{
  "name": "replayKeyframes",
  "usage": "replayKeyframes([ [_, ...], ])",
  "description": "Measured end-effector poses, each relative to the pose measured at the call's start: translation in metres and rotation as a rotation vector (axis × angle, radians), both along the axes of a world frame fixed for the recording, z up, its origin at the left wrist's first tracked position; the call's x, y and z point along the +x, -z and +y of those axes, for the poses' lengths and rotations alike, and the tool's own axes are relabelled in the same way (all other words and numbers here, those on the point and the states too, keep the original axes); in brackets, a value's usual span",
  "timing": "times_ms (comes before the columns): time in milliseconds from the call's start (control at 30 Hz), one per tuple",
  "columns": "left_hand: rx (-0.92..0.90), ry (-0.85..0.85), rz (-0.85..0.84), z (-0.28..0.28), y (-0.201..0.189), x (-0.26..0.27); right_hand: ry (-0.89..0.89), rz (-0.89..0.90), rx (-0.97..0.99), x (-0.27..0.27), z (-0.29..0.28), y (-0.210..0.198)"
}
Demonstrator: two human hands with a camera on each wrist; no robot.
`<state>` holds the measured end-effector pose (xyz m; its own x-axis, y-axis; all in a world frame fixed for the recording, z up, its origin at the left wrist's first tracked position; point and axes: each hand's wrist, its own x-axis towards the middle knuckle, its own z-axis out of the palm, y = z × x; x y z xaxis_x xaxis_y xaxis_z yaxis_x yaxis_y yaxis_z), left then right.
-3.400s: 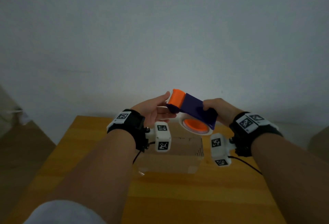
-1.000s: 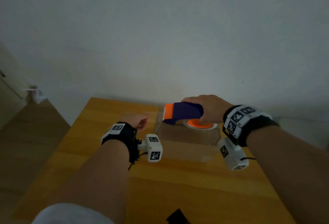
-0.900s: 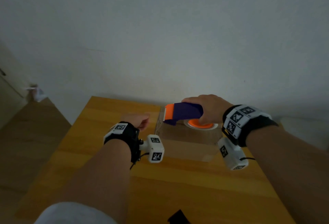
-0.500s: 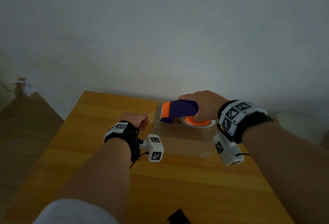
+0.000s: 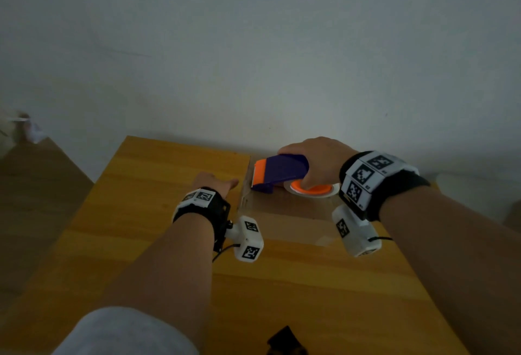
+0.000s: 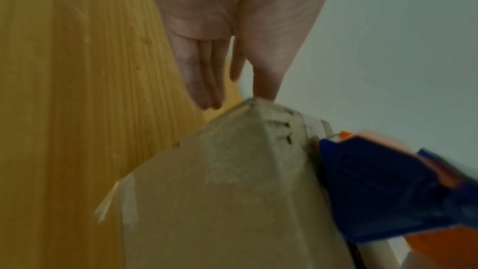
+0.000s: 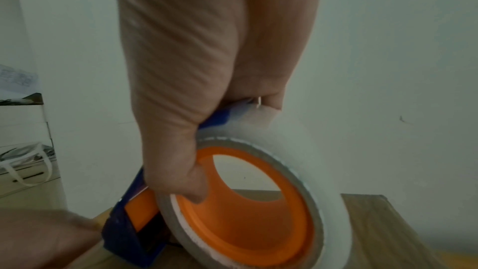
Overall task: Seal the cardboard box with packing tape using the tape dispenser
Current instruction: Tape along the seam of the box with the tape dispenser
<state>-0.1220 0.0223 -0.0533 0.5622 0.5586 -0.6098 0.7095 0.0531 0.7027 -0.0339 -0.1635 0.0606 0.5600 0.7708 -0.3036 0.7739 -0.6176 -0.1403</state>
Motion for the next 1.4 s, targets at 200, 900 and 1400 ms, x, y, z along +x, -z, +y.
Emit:
replayKeyframes([
  [200, -0.120, 0.106, -0.170, -0.011, -0.022, 0.008, 0.003, -0.010, 0.009, 0.000, -0.003, -0.001],
  [900, 0.138, 0.107, -0.054, -0.025, -0.029, 0.015, 0.009, 0.079, -0.076, 0.008, -0.030, -0.015],
  [1400, 0.177, 0.161, 0.023, -0.029, -0.027, 0.019, 0.009, -0.005, -0.181, 0.015, -0.067, -0.026],
])
